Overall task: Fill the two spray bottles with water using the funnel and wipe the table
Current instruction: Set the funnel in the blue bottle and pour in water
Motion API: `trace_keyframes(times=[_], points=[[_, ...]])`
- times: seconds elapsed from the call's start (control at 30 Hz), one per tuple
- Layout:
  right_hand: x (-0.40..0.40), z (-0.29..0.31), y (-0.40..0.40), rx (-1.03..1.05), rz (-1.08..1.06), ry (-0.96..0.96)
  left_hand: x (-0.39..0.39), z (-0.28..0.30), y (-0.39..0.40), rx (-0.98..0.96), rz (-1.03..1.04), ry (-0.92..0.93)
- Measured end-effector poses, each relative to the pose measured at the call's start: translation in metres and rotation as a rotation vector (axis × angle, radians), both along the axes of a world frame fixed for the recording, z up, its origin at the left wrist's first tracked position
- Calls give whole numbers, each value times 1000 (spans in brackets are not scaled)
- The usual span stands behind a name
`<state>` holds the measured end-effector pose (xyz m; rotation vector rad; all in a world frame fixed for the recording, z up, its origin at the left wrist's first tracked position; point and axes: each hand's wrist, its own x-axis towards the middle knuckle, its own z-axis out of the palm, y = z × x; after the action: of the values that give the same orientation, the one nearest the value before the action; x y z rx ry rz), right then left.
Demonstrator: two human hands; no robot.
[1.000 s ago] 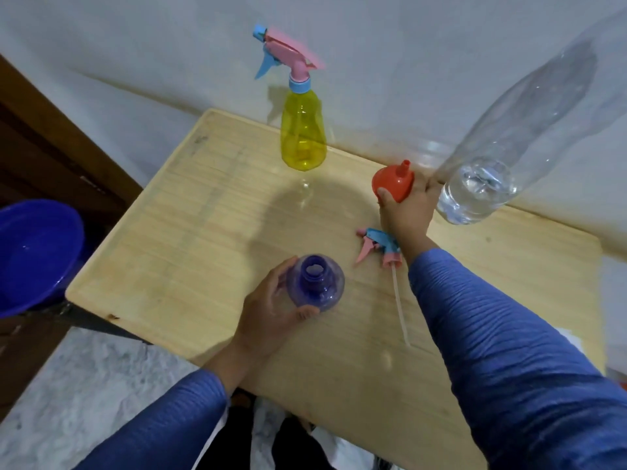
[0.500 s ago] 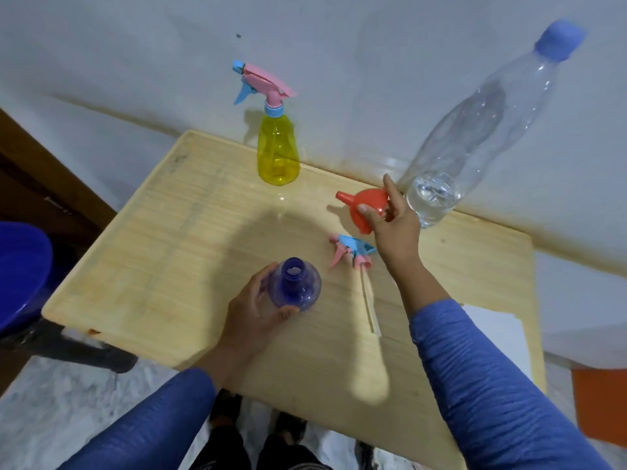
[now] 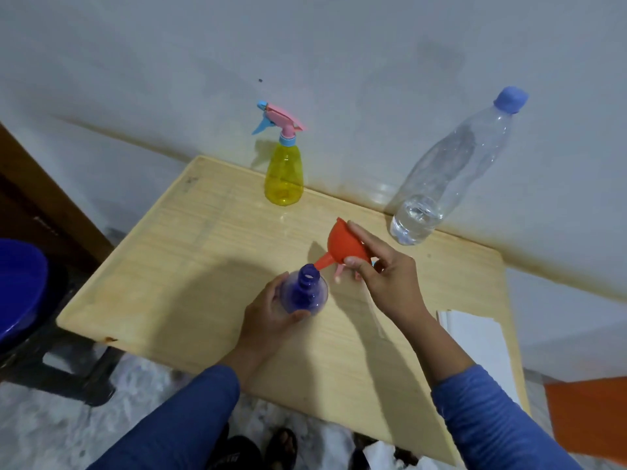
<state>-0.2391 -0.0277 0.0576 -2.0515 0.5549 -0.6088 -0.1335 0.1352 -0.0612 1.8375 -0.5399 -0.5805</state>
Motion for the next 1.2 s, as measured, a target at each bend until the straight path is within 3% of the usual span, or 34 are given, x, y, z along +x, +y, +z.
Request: trace_keyframes(times=[0.17,0.53,1.2], points=[[5,-5,10,-210,75,-9,-1,3,1,-6,-37,-41],[3,-13,21,-358,162,-57,0,7,0,20,-39,-5],[-4,-6,30,-385,283,75,0,-2,3,-24,-28,12]])
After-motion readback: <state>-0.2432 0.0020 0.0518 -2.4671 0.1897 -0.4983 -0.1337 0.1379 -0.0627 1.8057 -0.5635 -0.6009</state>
